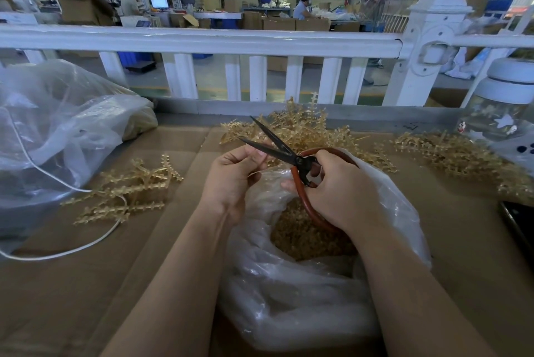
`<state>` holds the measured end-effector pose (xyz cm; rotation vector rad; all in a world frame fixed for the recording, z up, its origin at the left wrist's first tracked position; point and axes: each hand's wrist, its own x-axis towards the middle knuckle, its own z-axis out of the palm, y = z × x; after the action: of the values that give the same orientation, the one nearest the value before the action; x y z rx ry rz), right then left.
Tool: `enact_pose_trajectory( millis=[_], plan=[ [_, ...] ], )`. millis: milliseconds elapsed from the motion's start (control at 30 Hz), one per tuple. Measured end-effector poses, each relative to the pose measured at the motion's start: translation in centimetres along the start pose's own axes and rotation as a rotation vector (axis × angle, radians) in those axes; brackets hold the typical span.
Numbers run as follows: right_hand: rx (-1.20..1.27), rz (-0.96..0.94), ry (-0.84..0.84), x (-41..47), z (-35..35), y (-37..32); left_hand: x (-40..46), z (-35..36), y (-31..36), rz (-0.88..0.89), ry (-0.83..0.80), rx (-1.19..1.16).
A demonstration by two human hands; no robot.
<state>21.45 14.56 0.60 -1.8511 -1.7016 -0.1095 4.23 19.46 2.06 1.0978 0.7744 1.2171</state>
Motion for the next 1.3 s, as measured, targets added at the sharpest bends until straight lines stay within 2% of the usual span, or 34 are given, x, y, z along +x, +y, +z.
enact_pose_trajectory(
  millis=[600, 1300],
  plan=[
    [0.027, 0.004, -0.031, -0.1, -0.5, -0.1, -0.3, -0.4, 0.2, -0.039, -0.084, -0.026],
    [-0.015, 0.000, 0.005, 0.1, -0.5, -0.4, -0.2, -0.8, 0.2, -0.055, -0.096, -0.049]
  ],
)
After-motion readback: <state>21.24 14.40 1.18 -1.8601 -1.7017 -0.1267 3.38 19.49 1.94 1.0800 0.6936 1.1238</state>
